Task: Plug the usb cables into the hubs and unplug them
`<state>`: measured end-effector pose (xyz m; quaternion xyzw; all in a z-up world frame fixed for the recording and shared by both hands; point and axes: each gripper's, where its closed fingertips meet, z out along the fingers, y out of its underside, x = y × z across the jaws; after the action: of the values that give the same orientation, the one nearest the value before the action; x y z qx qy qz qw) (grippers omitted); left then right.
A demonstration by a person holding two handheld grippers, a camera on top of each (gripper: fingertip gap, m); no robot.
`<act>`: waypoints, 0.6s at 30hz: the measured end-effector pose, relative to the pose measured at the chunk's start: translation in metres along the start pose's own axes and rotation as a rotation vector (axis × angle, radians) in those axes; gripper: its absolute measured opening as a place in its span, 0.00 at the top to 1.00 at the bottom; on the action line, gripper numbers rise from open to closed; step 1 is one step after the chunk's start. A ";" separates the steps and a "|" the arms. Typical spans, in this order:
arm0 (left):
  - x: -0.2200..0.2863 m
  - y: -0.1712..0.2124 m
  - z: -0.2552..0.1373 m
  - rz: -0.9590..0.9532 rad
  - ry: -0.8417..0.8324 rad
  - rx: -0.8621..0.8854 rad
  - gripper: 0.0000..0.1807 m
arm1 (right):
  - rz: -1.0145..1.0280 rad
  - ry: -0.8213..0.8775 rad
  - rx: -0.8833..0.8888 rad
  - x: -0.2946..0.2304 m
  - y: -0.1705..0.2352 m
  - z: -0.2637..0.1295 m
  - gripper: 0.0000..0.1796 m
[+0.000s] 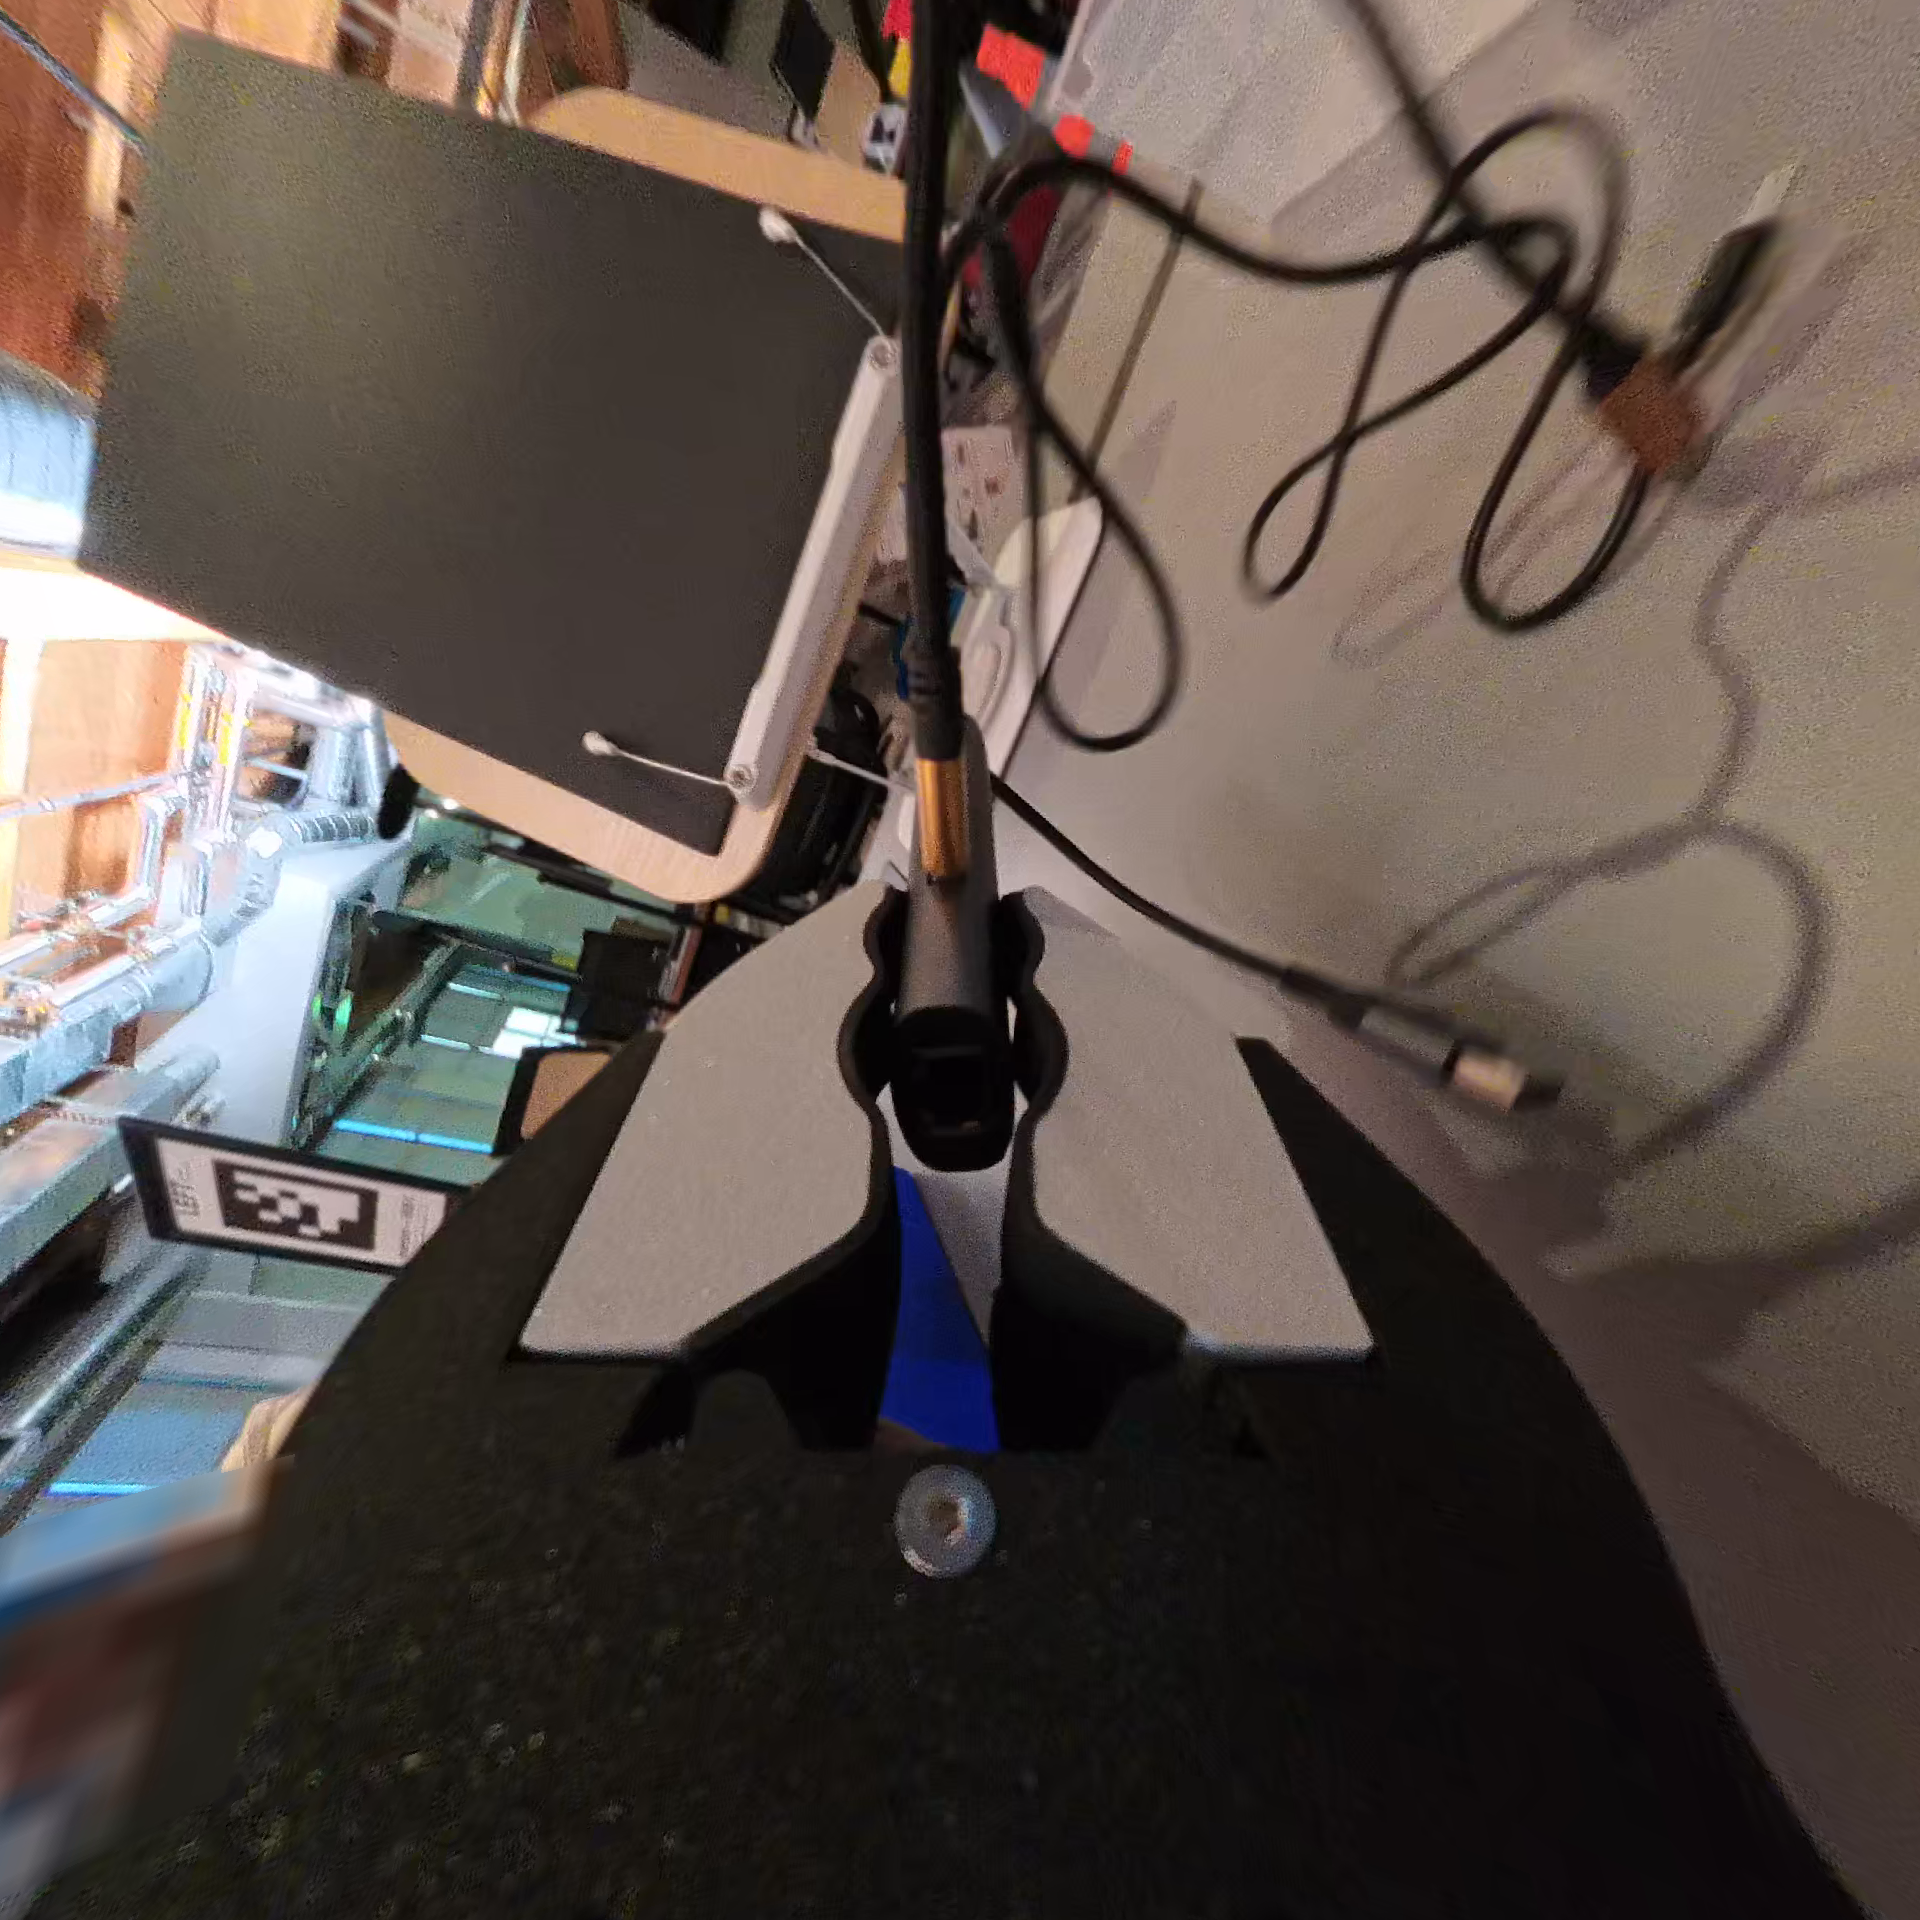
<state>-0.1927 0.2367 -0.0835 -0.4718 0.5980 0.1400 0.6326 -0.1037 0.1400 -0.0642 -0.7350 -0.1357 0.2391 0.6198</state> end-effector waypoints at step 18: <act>0.054 -0.061 -0.013 0.139 0.068 0.105 0.90 | -0.111 -0.015 -0.096 -0.022 0.026 0.027 0.91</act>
<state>-0.1422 0.1743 -0.1036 -0.3998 0.6569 0.1362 0.6245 -0.1391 0.1468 -0.0882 -0.7533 -0.1924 0.2031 0.5952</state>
